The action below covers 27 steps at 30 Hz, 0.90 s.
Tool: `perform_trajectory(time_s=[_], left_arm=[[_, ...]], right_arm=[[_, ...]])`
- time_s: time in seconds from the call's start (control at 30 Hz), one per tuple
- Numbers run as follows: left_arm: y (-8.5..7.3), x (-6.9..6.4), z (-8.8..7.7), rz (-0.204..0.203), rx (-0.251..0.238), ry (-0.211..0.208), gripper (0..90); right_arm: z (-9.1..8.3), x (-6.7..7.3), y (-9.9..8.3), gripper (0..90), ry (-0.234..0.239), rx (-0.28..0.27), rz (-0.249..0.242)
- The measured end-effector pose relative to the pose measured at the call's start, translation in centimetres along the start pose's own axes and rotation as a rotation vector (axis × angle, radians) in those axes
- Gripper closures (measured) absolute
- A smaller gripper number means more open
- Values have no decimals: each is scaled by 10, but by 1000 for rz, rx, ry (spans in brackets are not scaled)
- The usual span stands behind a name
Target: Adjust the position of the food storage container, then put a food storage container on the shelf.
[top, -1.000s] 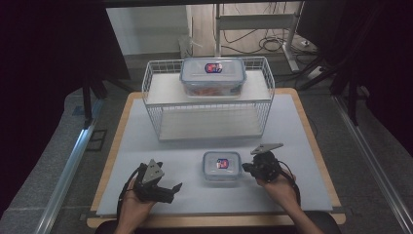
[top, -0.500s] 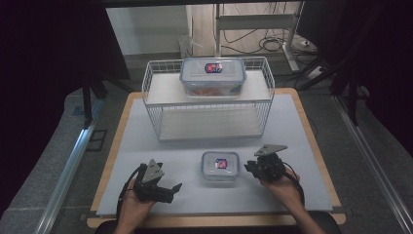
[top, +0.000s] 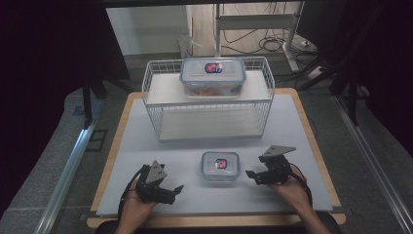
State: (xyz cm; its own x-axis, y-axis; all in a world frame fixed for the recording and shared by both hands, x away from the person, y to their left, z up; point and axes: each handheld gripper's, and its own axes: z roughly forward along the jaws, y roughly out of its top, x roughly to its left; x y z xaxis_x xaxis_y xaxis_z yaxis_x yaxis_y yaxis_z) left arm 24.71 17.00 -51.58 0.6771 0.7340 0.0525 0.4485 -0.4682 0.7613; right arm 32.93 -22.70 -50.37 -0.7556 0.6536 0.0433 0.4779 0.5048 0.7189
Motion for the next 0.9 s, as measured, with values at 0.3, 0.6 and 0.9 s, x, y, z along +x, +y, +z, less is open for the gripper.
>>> perform_trajectory(time_s=[0.3, 0.6, 0.9], left_arm=[[-1, 1, 0, -1, 7, 3, 36], [-1, 1, 1, -15, 9, -18, 42], [4, 2, 3, -72, 6, -67, 48]], right_arm=[[3, -2, -3, 110, -9, 11, 1], [1, -3, -3, 98, -2, 6, 13], [-2, -2, 1, 85, 12, 13, 6]])
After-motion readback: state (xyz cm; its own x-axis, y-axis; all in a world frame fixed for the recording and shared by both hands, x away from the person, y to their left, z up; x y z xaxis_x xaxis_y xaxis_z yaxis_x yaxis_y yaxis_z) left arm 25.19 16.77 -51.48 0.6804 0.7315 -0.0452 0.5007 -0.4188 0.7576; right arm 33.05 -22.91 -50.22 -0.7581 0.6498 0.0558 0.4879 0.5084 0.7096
